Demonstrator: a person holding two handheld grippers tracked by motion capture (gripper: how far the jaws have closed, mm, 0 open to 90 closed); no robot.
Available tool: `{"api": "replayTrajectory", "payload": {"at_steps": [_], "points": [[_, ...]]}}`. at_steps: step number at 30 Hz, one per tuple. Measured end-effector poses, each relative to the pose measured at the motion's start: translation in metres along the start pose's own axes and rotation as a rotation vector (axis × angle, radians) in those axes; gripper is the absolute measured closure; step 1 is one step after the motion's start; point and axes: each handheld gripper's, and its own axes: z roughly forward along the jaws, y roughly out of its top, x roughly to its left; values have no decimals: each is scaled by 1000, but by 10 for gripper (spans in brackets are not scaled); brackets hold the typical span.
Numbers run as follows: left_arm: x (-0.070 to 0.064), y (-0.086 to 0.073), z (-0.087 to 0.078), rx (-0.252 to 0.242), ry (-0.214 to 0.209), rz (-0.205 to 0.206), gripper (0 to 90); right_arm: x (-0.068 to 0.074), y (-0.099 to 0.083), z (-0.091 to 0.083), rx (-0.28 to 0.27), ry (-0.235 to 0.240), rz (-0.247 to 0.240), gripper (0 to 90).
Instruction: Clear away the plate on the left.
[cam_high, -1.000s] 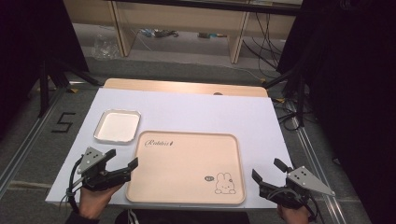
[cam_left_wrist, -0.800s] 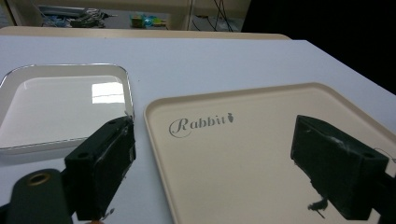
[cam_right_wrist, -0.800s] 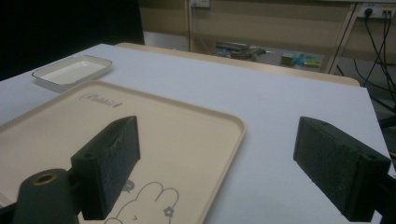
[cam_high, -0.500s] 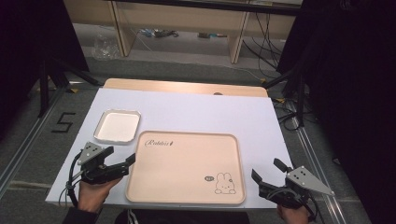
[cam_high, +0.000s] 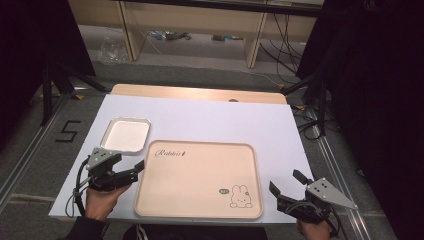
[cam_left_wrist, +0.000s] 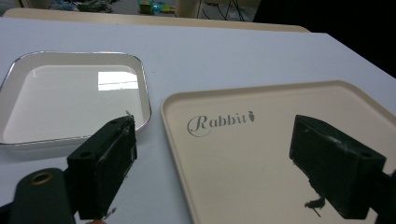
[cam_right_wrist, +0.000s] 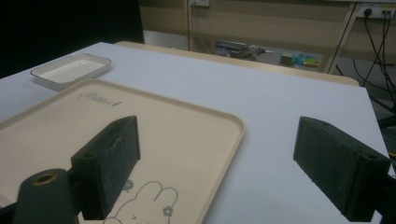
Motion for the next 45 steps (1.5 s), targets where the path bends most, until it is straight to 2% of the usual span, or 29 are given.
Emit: {"api": "replayTrajectory", "payload": {"at_steps": [3, 6, 8, 14, 23, 26, 31, 37, 39, 40, 45], "points": [[2, 2, 4, 13, 10, 2, 145, 0, 0, 1, -9, 6, 2, 153], [5, 5, 9, 30, 1, -7, 145, 0, 0, 0, 6, -1, 2, 152], [5, 7, 13, 47, -5, 8, 145, 0, 0, 0, 7, 0, 5, 152], [11, 14, 27, 85, 28, 35, 146, 0, 0, 0, 7, -1, 1, 152], [25, 23, 38, 93, 72, 19, 147, 1, -1, -1, 13, 4, 9, 152], [31, 25, 41, 90, 75, 9, 149, 1, -1, -1, 15, 5, 9, 152], [39, 29, 45, 95, 105, 15, 149, 1, -1, 0, 12, 5, 8, 152], [52, 33, 53, 119, 107, -25, 147, 1, -1, 0, 10, 8, 2, 153], [55, 34, 53, 132, 116, -8, 146, 1, -1, 0, 12, 7, 3, 152], [56, 34, 55, 120, 121, -20, 146, 1, -1, 0, 14, 7, 3, 152], [65, 36, 60, 126, 130, -39, 146, 1, -1, 0, 1, 9, -2, 152]]}}
